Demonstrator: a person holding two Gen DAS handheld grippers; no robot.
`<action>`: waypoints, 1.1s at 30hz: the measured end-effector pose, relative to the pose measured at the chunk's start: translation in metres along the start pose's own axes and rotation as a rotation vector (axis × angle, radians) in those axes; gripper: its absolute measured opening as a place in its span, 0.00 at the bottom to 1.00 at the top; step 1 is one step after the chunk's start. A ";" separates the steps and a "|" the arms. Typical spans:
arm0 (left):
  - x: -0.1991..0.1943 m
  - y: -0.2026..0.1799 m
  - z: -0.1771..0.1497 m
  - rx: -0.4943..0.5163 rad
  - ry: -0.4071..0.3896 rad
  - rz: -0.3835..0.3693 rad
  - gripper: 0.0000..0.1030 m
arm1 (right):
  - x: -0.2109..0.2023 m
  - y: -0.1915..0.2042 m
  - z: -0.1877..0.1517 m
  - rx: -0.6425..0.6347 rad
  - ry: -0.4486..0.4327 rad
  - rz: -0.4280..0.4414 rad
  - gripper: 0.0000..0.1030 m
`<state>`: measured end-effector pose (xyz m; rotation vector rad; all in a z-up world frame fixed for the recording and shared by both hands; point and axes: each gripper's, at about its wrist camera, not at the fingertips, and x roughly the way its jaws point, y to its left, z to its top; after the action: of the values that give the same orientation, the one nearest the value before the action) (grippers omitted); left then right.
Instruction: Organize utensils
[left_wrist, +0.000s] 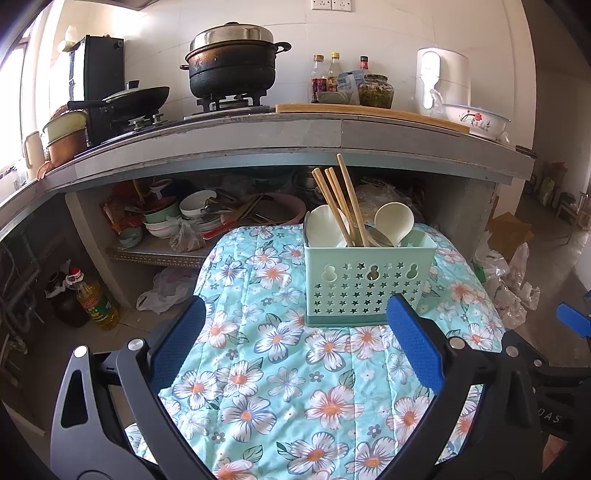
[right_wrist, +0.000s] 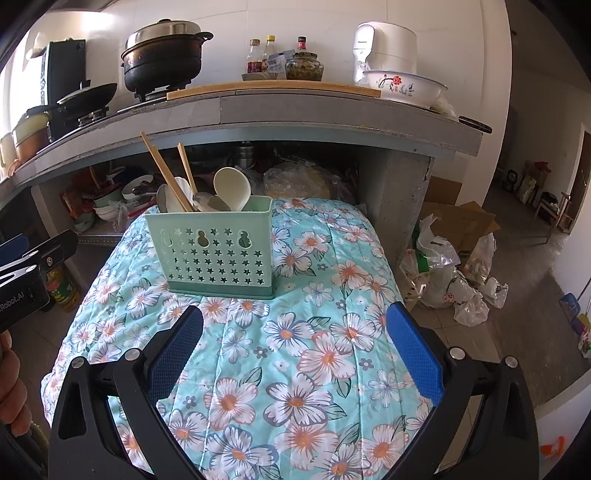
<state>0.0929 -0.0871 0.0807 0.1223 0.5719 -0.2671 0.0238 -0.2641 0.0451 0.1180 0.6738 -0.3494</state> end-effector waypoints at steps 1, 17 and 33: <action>0.000 0.000 0.000 0.000 0.000 -0.001 0.92 | 0.001 0.000 0.000 0.001 0.002 -0.001 0.94; 0.008 0.007 -0.009 0.004 0.035 0.010 0.92 | 0.002 -0.002 0.000 -0.001 0.009 -0.017 0.94; 0.009 0.030 -0.011 -0.038 0.036 0.044 0.92 | -0.005 0.013 0.011 -0.038 -0.030 -0.004 0.94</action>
<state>0.1028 -0.0585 0.0676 0.1030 0.6089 -0.2112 0.0313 -0.2528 0.0572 0.0752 0.6503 -0.3411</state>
